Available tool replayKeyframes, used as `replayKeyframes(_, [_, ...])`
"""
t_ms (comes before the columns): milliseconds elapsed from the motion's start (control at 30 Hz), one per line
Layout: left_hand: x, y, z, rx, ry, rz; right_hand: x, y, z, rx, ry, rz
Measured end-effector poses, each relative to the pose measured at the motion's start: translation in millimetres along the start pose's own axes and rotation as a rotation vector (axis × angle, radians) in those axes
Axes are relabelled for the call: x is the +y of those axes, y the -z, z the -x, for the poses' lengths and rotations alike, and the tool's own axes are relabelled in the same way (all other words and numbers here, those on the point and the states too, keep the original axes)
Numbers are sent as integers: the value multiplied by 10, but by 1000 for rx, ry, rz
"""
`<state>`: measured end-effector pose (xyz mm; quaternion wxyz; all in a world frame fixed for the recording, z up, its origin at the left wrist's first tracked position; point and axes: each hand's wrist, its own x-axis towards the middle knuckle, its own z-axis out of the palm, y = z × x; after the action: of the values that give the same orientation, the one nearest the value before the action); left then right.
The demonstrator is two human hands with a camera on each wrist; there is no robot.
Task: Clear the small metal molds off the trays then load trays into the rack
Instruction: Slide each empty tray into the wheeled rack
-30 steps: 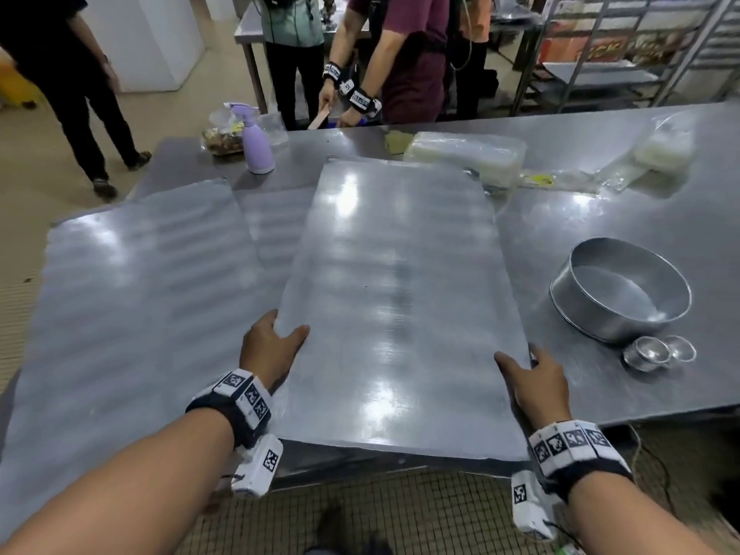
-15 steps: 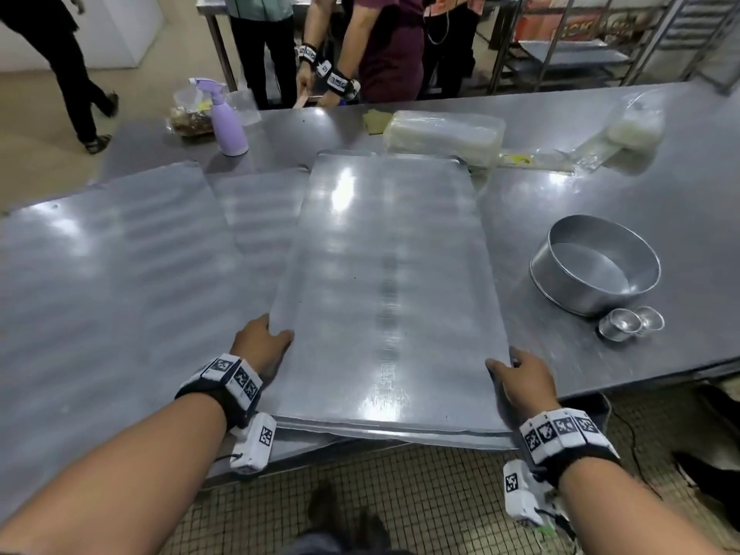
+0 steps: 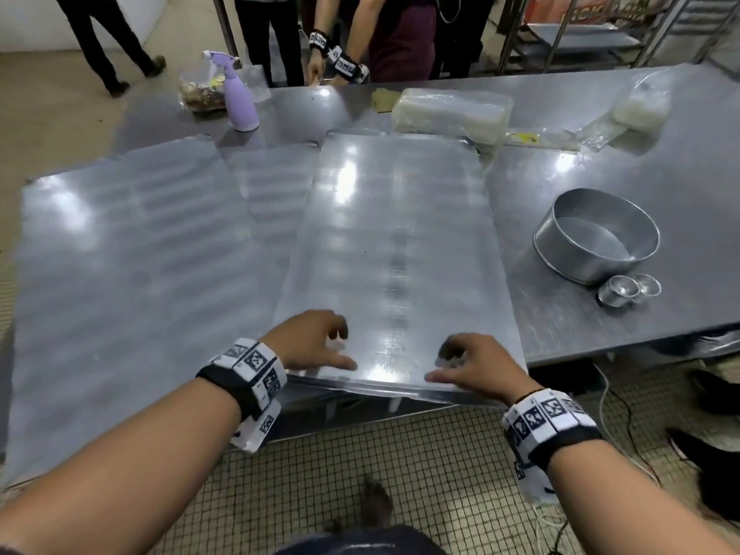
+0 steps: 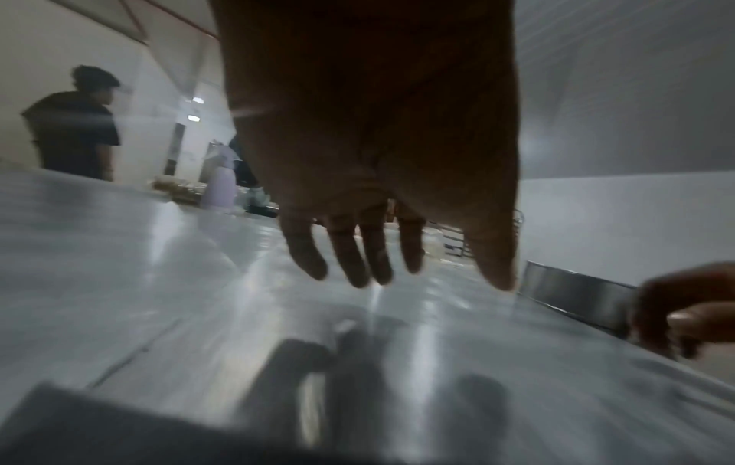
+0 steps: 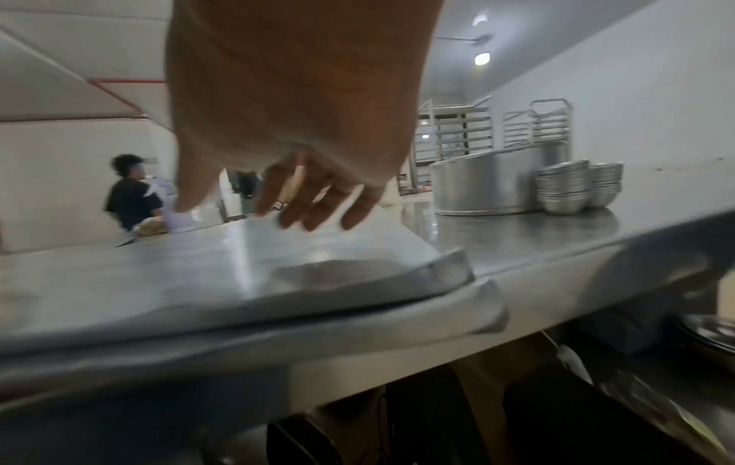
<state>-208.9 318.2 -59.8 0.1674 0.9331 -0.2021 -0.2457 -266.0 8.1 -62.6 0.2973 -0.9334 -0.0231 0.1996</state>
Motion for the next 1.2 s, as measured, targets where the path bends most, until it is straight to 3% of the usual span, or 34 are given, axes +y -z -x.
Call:
replayKeyframes(67, [13, -189, 109, -60, -58, -76, -63, -182, 83, -65, 55, 88])
replayKeyframes(267, [-10, -597, 374, 138, -102, -16, -29, -559, 271, 96, -13, 99])
replayKeyframes(400, [-25, -669, 450, 173, -99, 27, -21, -652, 412, 146, -53, 44])
replayKeyframes(500, [-105, -611, 511, 310, 1, 125, 95, -591, 455, 299, -112, -39])
replayKeyframes(567, [-232, -523, 514, 443, 159, 140, 268, -506, 448, 434, -235, -40])
replayKeyframes(633, [-402, -428, 481, 448, 341, 145, 468, -404, 444, 494, -380, -35])
replayKeyframes(700, [-542, -357, 438, 392, 465, 237, 661, -317, 420, 482, -500, -80])
replayKeyframes(800, [-582, -328, 391, 381, 505, 370, 807, -237, 364, 426, -583, -190])
replayKeyframes(1033, [-329, -317, 369, 417, 564, 347, 1022, -38, 297, 309, -463, -432])
replayKeyframes(1200, [-65, -405, 497, 493, 573, 375, 1827, 140, 97, 226, -344, -533])
